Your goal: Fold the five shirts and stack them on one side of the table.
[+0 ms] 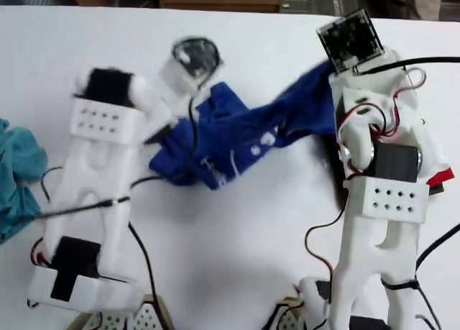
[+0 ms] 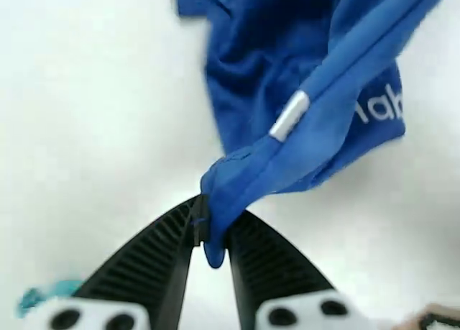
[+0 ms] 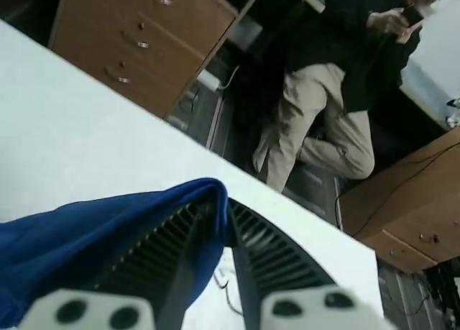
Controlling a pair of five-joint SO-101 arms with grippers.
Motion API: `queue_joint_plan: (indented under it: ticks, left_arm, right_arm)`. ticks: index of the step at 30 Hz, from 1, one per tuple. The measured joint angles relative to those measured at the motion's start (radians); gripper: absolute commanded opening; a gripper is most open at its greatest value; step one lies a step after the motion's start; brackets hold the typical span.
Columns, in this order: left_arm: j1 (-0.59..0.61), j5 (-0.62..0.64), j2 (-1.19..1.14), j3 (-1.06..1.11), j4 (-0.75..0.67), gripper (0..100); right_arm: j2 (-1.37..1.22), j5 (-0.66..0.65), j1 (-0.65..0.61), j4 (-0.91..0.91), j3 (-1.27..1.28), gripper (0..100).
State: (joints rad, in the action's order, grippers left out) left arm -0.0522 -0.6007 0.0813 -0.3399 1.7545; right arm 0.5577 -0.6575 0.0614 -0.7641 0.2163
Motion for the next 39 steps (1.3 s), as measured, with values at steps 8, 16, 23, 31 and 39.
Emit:
queue_joint_plan:
  ticks: [8, 16, 23, 31, 39]
  left_arm:
    - [0.107, 0.000, 0.272, -0.138, 0.015, 2]
    - [0.107, 0.038, 0.531, 0.057, 0.015, 2]
    - [0.109, 0.038, 0.727, 0.080, 0.015, 2]
    - [0.118, 0.038, 0.795, 0.080, 0.015, 2]
    - [0.276, 0.038, 0.850, 0.078, 0.015, 2]
  right_arm:
    - [0.005, 0.003, 0.005, -0.115, -0.278, 2.1]
    - [0.018, 0.006, -0.023, -0.138, -0.514, 2.1]
    - [0.120, 0.006, -0.025, -0.161, -0.658, 2.1]
    - [0.224, 0.015, -0.026, -0.161, -0.684, 2.1]
    - [0.247, 0.094, -0.109, -0.224, -0.686, 2.1]
